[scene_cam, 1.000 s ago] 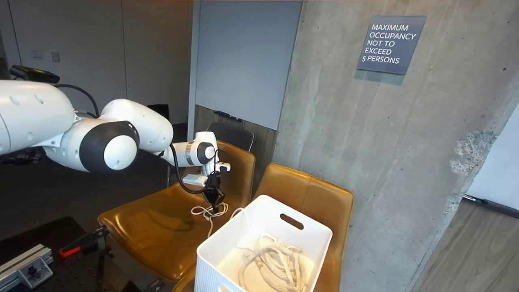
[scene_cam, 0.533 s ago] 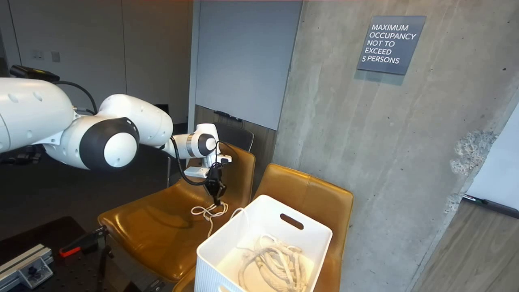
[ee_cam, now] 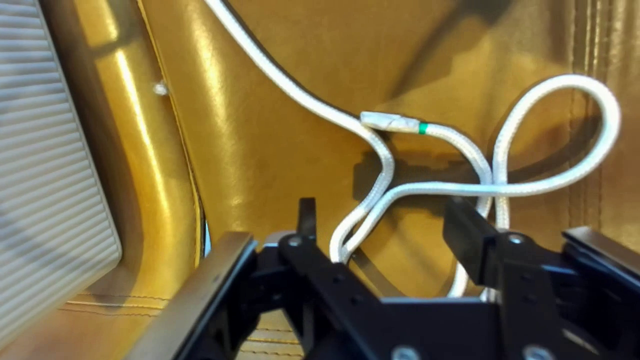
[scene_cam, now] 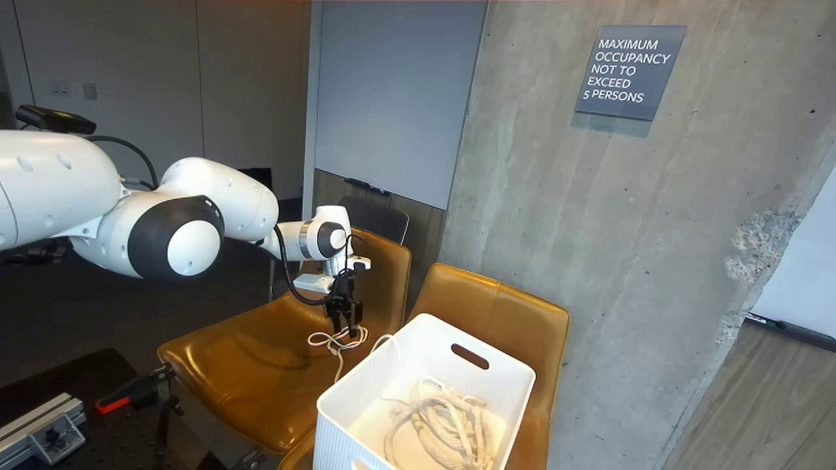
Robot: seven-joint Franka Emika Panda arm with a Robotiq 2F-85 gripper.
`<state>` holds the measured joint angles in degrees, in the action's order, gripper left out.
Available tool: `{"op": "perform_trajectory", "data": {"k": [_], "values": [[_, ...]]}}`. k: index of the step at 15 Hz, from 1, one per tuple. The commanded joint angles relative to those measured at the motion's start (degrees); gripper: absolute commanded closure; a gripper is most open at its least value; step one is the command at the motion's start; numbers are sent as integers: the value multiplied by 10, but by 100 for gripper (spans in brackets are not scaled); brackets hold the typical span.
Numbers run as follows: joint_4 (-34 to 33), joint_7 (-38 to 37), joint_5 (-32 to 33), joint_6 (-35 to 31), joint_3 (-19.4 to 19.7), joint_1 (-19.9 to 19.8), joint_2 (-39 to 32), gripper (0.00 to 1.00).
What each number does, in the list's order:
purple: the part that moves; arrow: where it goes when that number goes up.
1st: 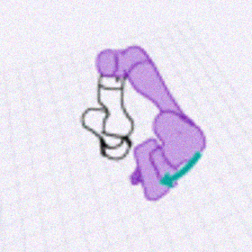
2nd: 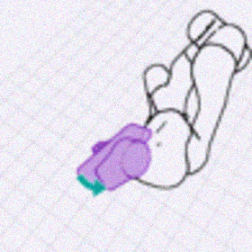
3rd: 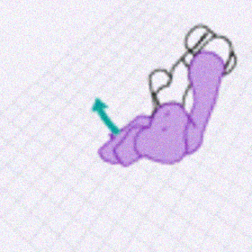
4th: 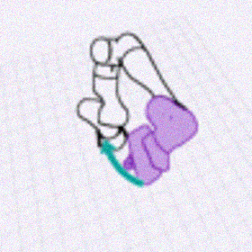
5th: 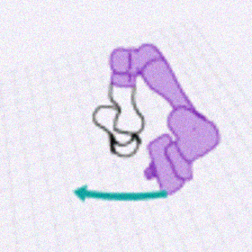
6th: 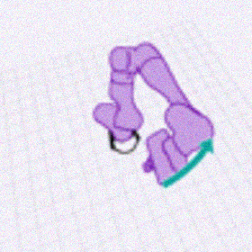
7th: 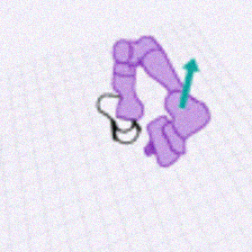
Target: Shift the pieces of rope, one after the other, to the laundry basket
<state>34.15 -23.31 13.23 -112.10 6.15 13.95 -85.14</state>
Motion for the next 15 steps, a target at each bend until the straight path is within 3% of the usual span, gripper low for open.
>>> {"op": "perform_trajectory", "data": {"k": [1,15], "values": [[3,9,-20,-9,-6,-10,0,2],[41,2,-35,-42,-2,-23,0,0]]}}
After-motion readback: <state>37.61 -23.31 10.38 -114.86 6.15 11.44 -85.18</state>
